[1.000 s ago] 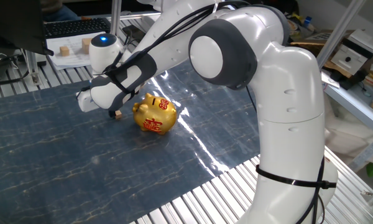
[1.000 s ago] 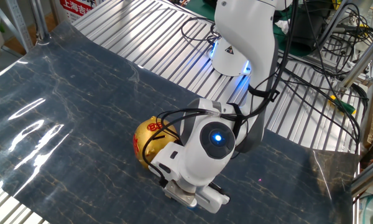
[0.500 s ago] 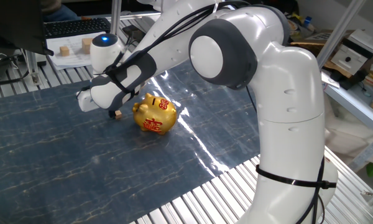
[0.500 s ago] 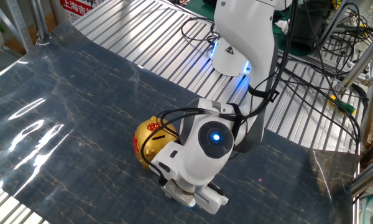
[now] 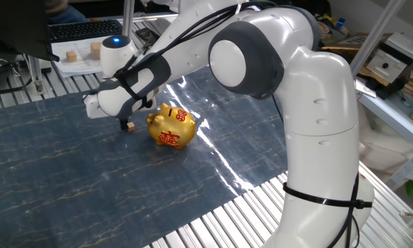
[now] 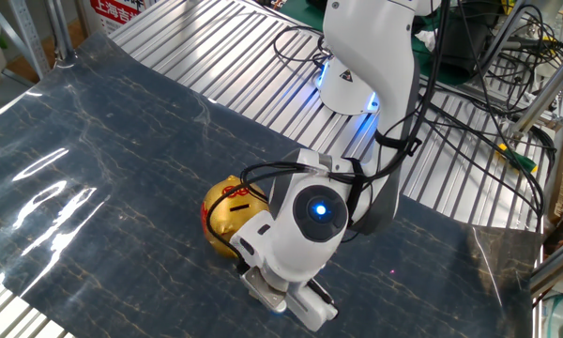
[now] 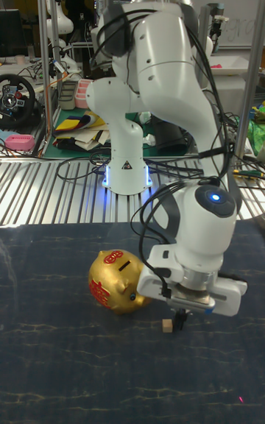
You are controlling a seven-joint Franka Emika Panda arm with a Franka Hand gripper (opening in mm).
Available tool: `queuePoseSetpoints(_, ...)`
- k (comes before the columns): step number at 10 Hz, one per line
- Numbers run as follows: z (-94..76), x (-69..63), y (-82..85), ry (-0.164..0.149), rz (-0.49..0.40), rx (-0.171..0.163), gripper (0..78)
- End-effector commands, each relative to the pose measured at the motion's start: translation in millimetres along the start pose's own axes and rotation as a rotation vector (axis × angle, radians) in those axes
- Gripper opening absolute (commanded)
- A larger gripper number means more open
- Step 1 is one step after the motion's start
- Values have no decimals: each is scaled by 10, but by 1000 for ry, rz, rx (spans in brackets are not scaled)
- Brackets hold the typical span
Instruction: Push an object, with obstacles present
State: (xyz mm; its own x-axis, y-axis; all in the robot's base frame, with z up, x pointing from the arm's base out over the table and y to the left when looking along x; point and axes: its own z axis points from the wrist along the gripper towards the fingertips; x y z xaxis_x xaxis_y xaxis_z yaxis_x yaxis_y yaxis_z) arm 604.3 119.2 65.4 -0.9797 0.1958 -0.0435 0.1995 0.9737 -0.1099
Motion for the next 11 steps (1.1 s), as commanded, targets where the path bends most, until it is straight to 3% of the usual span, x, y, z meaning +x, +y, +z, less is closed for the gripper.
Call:
queuePoseSetpoints(1, -15, -13, 0, 71, 77, 7, 0)
queuePoseSetpoints(11, -40, 61, -66, 63, 105, 45, 0)
